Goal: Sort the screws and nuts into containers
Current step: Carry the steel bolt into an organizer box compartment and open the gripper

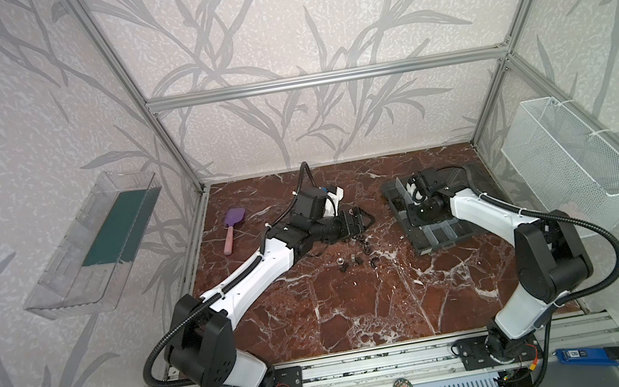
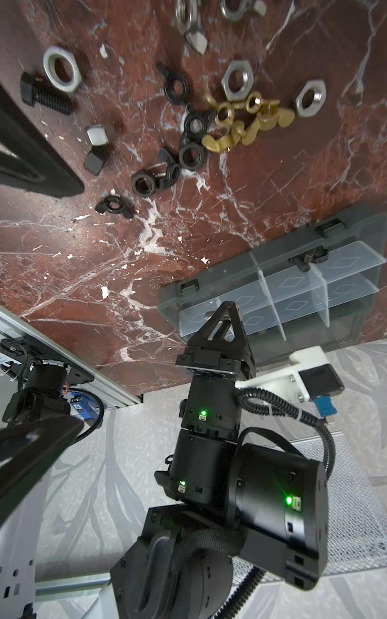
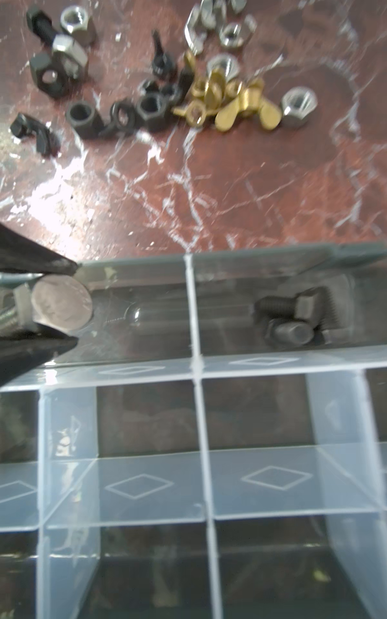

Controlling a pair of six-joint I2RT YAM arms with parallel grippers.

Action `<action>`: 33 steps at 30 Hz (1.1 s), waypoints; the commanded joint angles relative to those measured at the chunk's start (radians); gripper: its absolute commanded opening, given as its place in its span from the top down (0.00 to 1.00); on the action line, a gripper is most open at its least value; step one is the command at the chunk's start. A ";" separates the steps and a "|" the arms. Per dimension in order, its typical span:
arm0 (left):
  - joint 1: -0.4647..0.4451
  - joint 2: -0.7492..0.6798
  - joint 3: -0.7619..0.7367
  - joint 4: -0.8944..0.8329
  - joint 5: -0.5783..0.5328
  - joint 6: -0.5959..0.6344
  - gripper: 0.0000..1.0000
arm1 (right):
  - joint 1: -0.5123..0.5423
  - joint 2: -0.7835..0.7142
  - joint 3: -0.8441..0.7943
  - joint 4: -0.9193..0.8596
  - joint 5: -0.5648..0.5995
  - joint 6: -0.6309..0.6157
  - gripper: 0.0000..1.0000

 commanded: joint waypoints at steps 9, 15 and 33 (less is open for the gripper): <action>0.002 0.009 0.034 -0.016 -0.034 0.024 0.01 | -0.023 0.032 -0.040 0.066 0.003 0.006 0.82; 0.003 -0.002 0.025 -0.031 -0.047 0.039 0.01 | -0.023 0.062 -0.032 0.067 -0.002 0.006 0.78; 0.007 -0.021 0.014 -0.054 -0.058 0.062 0.01 | 0.002 0.003 0.024 0.026 -0.025 0.008 0.51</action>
